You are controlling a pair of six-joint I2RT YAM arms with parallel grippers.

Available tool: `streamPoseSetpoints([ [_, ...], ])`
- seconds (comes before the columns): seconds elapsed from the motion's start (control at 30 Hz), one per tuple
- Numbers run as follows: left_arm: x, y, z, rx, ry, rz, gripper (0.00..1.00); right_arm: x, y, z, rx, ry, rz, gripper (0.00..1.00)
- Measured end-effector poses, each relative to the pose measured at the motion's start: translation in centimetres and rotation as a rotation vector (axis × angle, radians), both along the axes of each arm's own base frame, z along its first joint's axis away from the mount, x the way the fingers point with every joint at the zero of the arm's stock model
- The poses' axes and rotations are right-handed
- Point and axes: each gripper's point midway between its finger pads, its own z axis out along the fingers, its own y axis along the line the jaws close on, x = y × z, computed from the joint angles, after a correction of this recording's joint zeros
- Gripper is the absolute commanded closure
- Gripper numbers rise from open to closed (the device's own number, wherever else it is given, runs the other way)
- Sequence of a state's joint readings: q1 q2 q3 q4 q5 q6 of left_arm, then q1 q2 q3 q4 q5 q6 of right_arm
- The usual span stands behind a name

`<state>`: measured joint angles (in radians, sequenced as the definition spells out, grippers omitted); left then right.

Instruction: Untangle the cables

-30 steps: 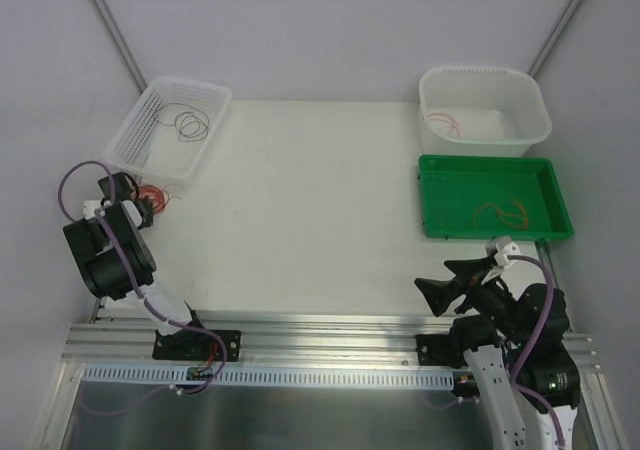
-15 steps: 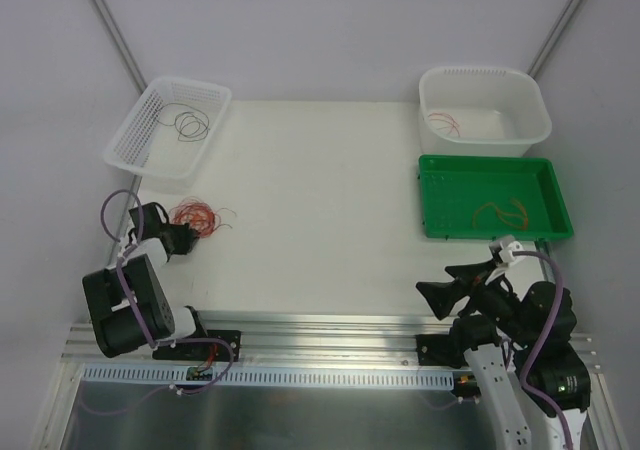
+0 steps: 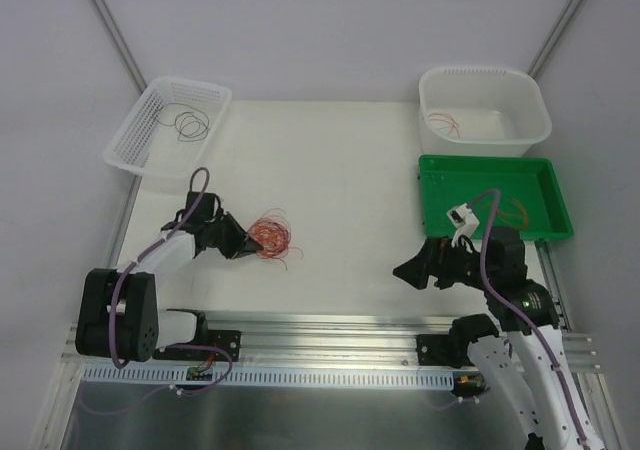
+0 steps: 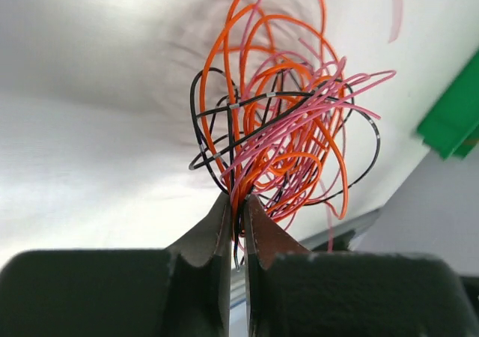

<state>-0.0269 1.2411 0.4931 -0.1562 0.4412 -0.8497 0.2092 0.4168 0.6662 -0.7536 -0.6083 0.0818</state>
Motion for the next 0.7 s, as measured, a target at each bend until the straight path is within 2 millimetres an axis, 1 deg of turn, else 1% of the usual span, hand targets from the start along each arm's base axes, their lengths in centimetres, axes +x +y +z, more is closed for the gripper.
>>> streamPoseSetpoints([
  [0.1, -0.7, -3.5, 1.7, -0.009, -0.002, -0.2, 1.0, 0.6, 1.3, -1.6, -0.01, 0.053, 0.049, 0.03],
  [0.17, -0.5, -5.3, 3.3, 0.003, -0.027, -0.31, 1.0, 0.7, 2.6, -2.9, -0.041, 0.089, 0.096, 0.03],
  [0.3, 0.9, -7.6, 6.5, 0.067, -0.115, -0.478, 1.0, 1.1, 5.4, -5.2, -0.128, 0.136, 0.171, 0.03],
  [0.33, 1.3, -7.9, 7.0, 0.099, -0.135, -0.512, 1.0, 1.5, 5.8, -5.8, -0.151, 0.144, 0.165, 0.03],
  [0.37, 1.8, -8.3, 7.4, 0.125, -0.158, -0.541, 1.0, 1.4, 6.6, -6.3, -0.173, 0.149, 0.183, 0.02],
  [0.43, 2.1, -8.7, 7.6, 0.166, -0.189, -0.593, 1.0, 2.0, 7.6, -7.0, -0.212, 0.145, 0.178, 0.01],
  [0.5, 1.8, -8.9, 7.2, 0.2, -0.193, -0.644, 1.0, 3.1, 8.7, -7.0, -0.226, 0.115, 0.157, 0.04],
  [0.63, 0.4, -8.8, 5.4, 0.259, -0.145, -0.722, 1.0, 5.5, 11.0, -6.3, -0.205, 0.047, 0.095, 0.14],
  [0.7, 0.0, -8.8, 4.8, 0.305, -0.14, -0.752, 1.0, 6.7, 11.9, -6.2, -0.196, 0.025, 0.06, 0.2],
])
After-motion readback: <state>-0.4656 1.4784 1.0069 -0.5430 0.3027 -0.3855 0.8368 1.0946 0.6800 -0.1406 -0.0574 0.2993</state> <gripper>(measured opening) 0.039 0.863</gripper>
